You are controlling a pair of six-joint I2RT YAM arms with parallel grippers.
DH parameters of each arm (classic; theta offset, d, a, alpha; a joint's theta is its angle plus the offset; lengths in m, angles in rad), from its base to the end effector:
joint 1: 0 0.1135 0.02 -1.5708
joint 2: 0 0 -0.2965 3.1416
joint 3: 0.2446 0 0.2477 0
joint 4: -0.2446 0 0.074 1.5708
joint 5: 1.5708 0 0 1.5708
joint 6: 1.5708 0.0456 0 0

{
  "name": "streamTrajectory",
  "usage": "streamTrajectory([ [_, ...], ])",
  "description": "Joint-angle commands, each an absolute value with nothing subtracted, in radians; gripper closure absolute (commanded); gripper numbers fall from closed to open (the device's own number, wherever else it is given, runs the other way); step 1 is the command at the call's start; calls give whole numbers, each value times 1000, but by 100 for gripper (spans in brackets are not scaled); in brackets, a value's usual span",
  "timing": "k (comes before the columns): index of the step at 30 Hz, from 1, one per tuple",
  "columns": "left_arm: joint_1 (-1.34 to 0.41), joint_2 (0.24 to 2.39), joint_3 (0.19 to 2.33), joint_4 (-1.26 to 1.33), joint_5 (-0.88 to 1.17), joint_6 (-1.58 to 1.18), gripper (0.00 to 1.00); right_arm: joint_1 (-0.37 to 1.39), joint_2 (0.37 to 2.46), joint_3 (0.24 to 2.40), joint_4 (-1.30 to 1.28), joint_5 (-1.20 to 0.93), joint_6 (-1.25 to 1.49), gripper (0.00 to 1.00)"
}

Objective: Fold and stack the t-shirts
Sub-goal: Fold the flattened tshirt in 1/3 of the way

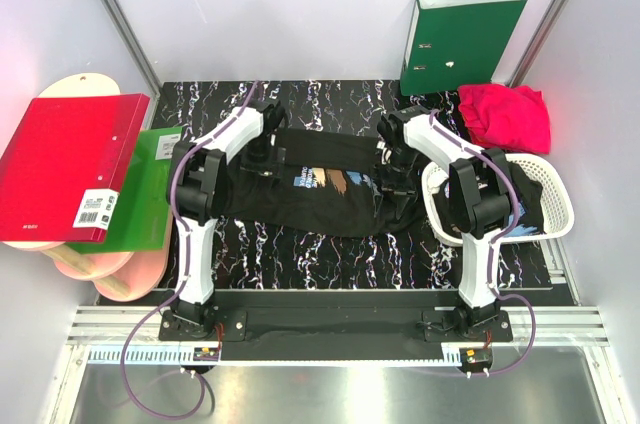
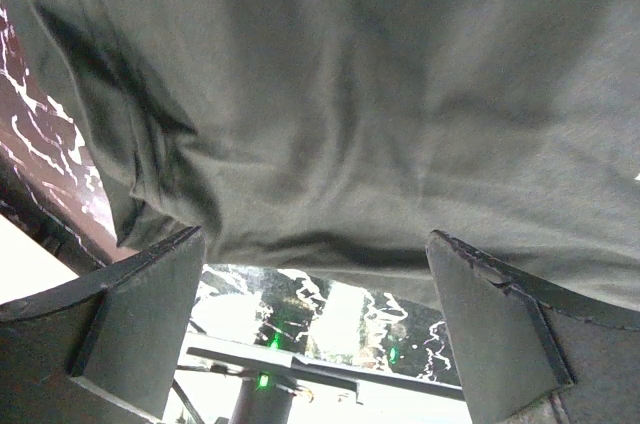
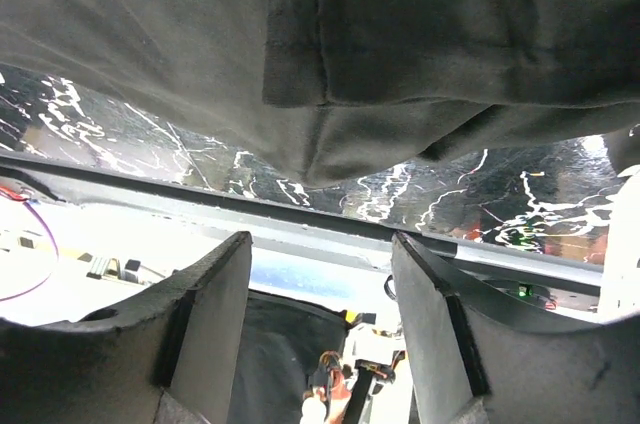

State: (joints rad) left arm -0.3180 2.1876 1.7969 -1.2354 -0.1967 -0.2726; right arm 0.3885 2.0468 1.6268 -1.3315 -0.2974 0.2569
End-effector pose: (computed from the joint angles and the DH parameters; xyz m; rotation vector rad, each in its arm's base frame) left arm 0.4112 -0.1260 0.2008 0.0794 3.1198 0.3197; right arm 0.3454 0.1558 0.2181 0.1493 -2.8558 -0.3241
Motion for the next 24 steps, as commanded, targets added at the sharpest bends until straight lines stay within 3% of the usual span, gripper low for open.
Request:
streamTrajectory([
  [1,-319,2221,1865,-1246,-164,-258,1,399,2084,1631,-1347,-244,238,39],
  [4,-319,2253,1908,-1270,-156,-261,7,399,2179,1660,-1344,-181,229,44],
  [5,-319,2263,1942,-1278,-141,-261,12,397,2198,1678,-1350,-170,230,67],
  [6,-319,2279,1960,-1285,-132,-256,50,399,2212,1724,-1354,-172,235,86],
  [7,-319,2286,1994,-1302,-130,-259,78,399,2224,1745,-1362,-175,250,100],
  [8,-319,2289,2003,-1304,-136,-261,100,399,2223,1764,-1361,-181,256,100],
  [9,-319,2289,2009,-1305,-138,-265,100,399,2218,1790,-1355,-179,264,100],
  [17,-319,2313,2013,-1304,-132,-276,100,399,2327,1896,-1391,-202,244,100],
  [18,-319,2307,2014,-1305,-135,-276,100,399,2326,1910,-1402,-218,238,96],
  [20,-318,2296,2013,-1304,-140,-273,96,400,2274,1908,-1405,-239,230,69],
  [21,-318,2281,2013,-1302,-138,-270,85,399,2249,1908,-1407,-244,230,55],
  [22,-316,2273,2010,-1301,-134,-268,58,400,2206,1911,-1420,-255,223,22],
  [23,-313,2264,2005,-1298,-115,-265,16,397,2182,1908,-1422,-283,221,9],
  [24,-313,2246,1999,-1295,-109,-264,1,399,2156,1890,-1419,-308,222,1],
])
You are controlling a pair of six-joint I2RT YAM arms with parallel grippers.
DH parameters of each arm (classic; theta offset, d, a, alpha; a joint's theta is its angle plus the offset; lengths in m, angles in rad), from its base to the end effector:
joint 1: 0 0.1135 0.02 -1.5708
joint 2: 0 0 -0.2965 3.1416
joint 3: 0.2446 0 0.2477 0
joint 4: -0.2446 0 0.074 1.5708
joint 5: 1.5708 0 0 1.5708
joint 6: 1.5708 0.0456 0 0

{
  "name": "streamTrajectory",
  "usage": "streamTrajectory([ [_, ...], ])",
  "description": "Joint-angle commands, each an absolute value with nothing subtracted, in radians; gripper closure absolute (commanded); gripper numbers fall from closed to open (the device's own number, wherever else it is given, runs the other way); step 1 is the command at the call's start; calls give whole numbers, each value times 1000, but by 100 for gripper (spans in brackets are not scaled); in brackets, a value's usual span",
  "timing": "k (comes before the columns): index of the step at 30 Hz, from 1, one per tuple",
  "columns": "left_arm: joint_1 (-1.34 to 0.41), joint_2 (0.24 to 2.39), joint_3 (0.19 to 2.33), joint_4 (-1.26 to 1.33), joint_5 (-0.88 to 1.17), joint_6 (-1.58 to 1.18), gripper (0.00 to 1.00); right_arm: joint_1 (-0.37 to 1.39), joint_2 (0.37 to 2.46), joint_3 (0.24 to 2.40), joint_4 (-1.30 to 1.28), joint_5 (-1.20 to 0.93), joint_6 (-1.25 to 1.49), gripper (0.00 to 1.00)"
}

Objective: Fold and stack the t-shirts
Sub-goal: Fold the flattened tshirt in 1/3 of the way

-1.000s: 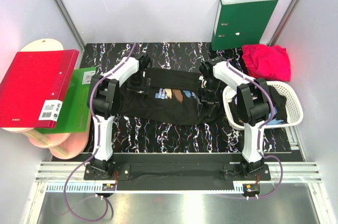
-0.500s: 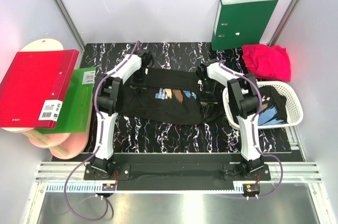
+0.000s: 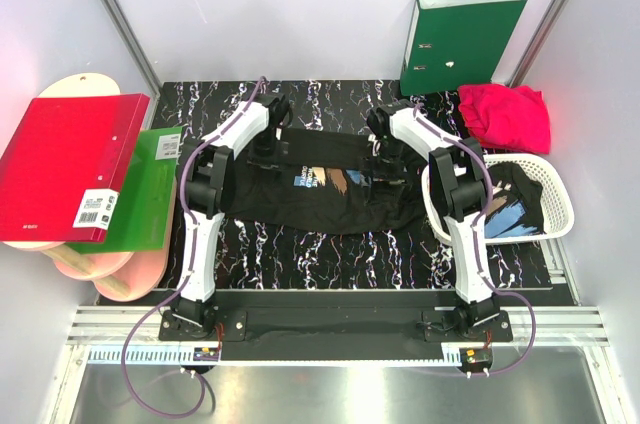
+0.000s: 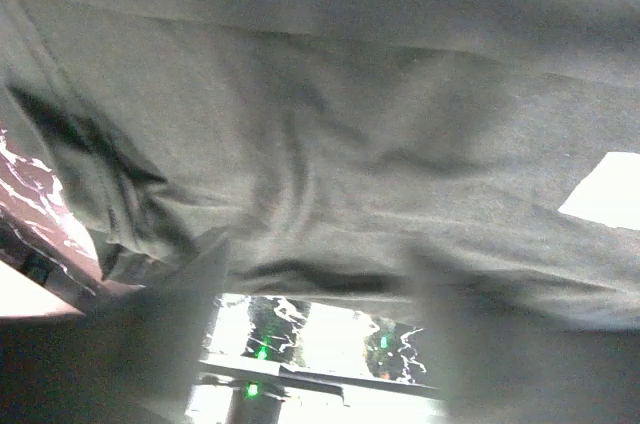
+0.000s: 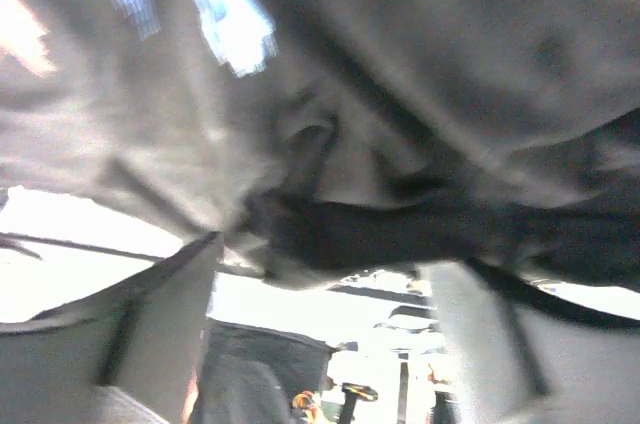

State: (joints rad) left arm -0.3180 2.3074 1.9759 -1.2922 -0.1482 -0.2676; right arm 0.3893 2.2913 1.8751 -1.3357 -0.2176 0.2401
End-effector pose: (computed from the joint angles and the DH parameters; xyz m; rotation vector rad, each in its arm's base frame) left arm 0.4387 -0.1373 0.1927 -0.0849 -3.1230 -0.2459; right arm 0.4018 0.1755 0.1774 0.1871 -2.8888 -0.2193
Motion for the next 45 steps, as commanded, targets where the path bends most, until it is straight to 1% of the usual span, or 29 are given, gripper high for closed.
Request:
streamTrajectory([
  [1,-311,2232,1984,-1281,-107,-261,1,399,2110,1881,-1423,-324,233,0],
  [3,-311,2189,1967,-1263,-94,-256,1,399,2071,1865,-1434,-360,241,0],
  [5,-307,2162,1947,-1221,-74,-258,1,399,2025,1876,-1440,-353,241,0],
  [7,-299,2120,1934,-1157,-64,-270,1,399,2011,1933,-1434,-318,239,0],
  [9,-296,2099,1937,-1112,-60,-288,1,396,2022,2011,-1421,-218,232,0],
  [10,-292,2100,1954,-1080,-58,-294,10,391,2048,2037,-1398,-183,232,0],
  [11,-291,2111,1971,-1069,-54,-299,23,385,2066,2064,-1388,-123,230,2],
  [12,-290,2118,1989,-1063,-48,-305,55,377,2086,2106,-1373,-111,230,19],
  [13,-290,2128,2025,-1049,-49,-310,100,353,2127,2123,-1330,-107,235,39],
  [14,-288,2153,2046,-1046,-54,-314,100,342,2152,2138,-1309,-103,242,67],
  [15,-287,2169,2068,-1049,-48,-314,100,330,2178,2170,-1290,-97,259,100],
  [17,-275,2222,2114,-1048,-16,-327,100,302,2275,2212,-1259,-86,262,100],
  [18,-270,2236,2121,-1049,-6,-331,100,296,2310,2265,-1262,-74,265,100],
  [21,-255,2279,2120,-1043,-6,-341,100,270,2469,2388,-1327,-74,267,100],
  [24,-236,2315,2112,-1029,25,-350,100,255,2531,2439,-1339,-74,270,100],
  [34,-193,2442,2181,-1016,9,-374,100,242,2618,2479,-1328,26,264,100],
  [37,-186,2468,2183,-1019,3,-408,100,245,2669,2529,-1328,49,262,100],
  [38,-186,2479,2192,-1028,-32,-428,100,244,2683,2561,-1327,52,264,100],
  [42,-176,2508,2247,-1077,-61,-481,100,245,2746,2638,-1336,49,276,100],
  [45,-167,2536,2299,-1111,-28,-529,100,245,2767,2681,-1318,55,285,100],
])
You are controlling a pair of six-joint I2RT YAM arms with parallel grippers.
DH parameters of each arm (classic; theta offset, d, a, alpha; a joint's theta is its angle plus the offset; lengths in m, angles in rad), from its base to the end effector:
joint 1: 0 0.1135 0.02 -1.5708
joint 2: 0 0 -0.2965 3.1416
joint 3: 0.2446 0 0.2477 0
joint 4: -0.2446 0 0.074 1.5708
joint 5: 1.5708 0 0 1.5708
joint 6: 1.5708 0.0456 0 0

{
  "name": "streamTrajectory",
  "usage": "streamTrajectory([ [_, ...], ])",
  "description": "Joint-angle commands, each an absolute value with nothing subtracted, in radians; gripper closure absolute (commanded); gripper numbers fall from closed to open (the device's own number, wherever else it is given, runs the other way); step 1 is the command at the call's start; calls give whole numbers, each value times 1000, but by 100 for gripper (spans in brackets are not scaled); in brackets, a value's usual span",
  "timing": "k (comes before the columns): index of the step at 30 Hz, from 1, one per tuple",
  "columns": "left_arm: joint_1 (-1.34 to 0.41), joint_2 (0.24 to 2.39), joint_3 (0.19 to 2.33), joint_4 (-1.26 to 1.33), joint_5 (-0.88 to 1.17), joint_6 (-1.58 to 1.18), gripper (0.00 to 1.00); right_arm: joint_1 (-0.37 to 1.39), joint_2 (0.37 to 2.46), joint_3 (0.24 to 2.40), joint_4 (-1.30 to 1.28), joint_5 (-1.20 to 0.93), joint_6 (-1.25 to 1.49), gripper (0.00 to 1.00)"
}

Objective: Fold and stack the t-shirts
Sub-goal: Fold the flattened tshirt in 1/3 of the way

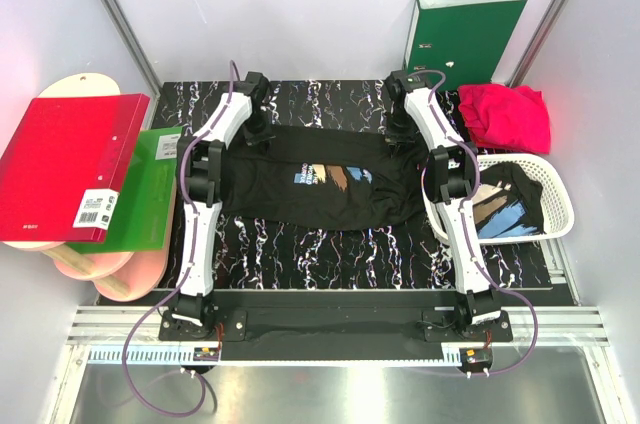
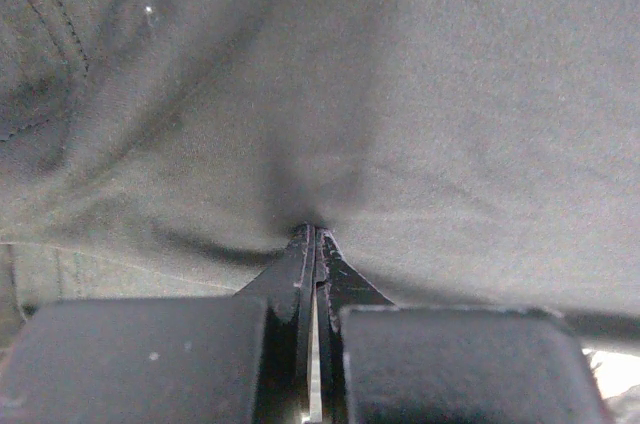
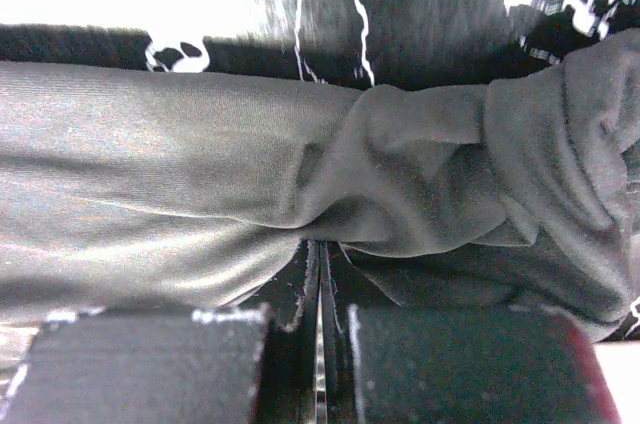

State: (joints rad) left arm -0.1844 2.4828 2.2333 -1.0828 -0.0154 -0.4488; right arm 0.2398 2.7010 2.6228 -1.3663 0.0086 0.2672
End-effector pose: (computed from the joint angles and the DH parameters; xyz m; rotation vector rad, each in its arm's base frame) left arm 0.5215 -0.0966 0.1776 -0.3861 2.8832 -0.0872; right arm 0.5320 0.1297 0.1623 0.0422 3.0167 0.0353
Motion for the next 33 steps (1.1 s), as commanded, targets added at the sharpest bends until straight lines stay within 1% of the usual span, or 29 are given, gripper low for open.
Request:
streamTrajectory([
  [1,-166,2543,2307,-1109,-6,-541,99,244,2769,2689,-1307,64,285,100],
  [8,-132,2559,2397,-1077,89,-624,97,242,2752,2709,-1129,120,278,100],
  [12,-91,2553,2396,-1028,130,-660,96,244,2734,2706,-949,153,262,100],
  [14,-77,2559,2398,-991,166,-680,96,244,2749,2738,-895,158,264,100],
  [17,-54,2585,2442,-965,208,-693,95,244,2775,2776,-855,135,271,100],
  [19,-52,2591,2459,-948,256,-686,92,242,2767,2783,-854,104,290,100],
  [21,-54,2557,2453,-910,297,-673,88,245,2715,2761,-853,68,294,100],
  [22,-55,2539,2447,-891,308,-657,83,245,2689,2725,-848,63,302,100],
  [25,-72,2447,2421,-835,324,-620,76,245,2565,2637,-789,28,298,100],
  [27,-78,2398,2422,-825,354,-627,76,245,2502,2632,-785,21,296,100],
  [28,-83,2381,2413,-825,347,-629,81,244,2484,2631,-784,20,295,100],
  [29,-92,2366,2402,-825,341,-627,91,244,2443,2626,-787,8,291,98],
  [30,-95,2344,2390,-825,334,-626,100,244,2422,2616,-787,3,287,91],
  [31,-98,2339,2363,-831,336,-620,100,244,2401,2611,-788,-24,275,74],
  [32,-104,2339,2346,-833,344,-618,100,244,2360,2608,-788,-38,276,65],
  [33,-106,2336,2327,-836,342,-614,100,244,2340,2599,-792,-44,275,59],
])
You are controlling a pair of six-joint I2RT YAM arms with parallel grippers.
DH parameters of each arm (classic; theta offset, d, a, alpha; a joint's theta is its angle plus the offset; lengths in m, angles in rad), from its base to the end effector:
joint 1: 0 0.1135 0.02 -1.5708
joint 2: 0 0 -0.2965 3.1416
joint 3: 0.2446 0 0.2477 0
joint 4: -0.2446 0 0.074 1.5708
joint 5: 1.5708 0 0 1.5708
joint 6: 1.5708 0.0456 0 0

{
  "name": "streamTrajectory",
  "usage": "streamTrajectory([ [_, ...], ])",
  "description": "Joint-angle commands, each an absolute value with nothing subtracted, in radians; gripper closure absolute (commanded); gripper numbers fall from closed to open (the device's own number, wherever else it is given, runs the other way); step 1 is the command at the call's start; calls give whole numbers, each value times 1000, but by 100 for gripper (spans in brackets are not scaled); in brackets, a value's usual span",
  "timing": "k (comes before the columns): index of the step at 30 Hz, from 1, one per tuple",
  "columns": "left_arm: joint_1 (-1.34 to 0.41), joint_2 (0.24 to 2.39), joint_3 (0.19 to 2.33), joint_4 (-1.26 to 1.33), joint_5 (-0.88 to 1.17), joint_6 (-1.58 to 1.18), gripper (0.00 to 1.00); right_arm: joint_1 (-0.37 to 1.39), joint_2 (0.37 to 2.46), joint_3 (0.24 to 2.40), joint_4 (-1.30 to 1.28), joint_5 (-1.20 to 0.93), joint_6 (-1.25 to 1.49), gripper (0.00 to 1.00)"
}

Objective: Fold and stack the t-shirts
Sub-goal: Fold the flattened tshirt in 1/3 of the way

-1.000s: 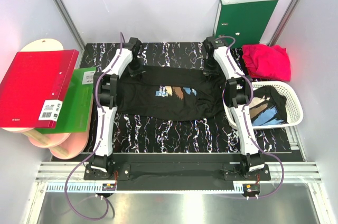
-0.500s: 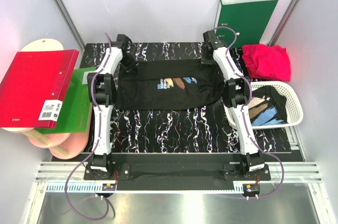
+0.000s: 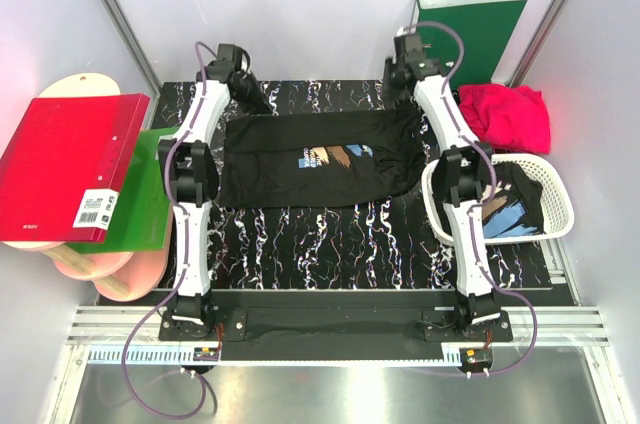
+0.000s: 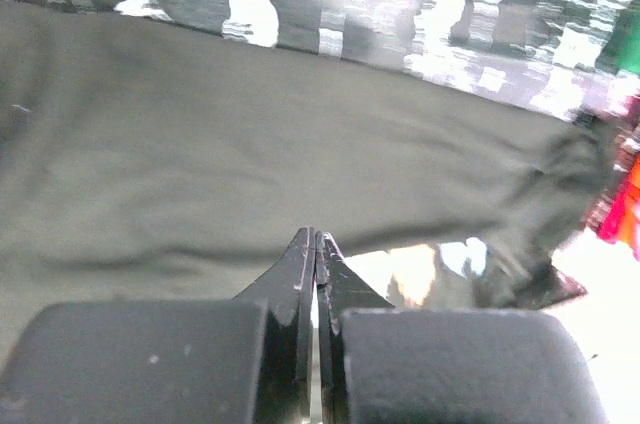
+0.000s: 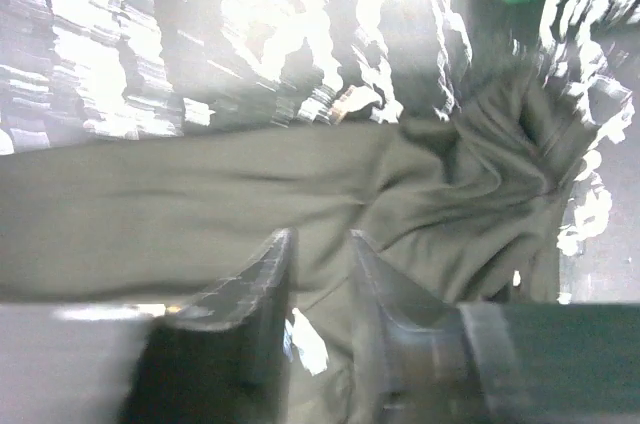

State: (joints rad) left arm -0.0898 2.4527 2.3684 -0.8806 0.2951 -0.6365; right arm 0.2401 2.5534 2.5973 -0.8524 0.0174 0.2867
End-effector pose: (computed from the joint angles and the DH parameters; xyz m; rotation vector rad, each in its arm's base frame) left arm 0.5569 -0.0635 0.2448 -0.5862 2.5388 -0.6506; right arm 0.5701 0.1388 0.2620 0.0641 2.3905 0.2294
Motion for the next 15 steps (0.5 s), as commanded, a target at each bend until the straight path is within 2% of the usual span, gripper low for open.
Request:
streamTrajectory([
  [1,-110,2336,2286,-842,336,-598,100,242,2303,2594,-790,-51,272,48],
  [3,-121,2338,2254,-857,316,-562,100,244,2269,2579,-788,-48,272,41],
  [15,-218,2329,2201,-1025,2,-327,100,242,2094,2364,-808,-20,233,41],
])
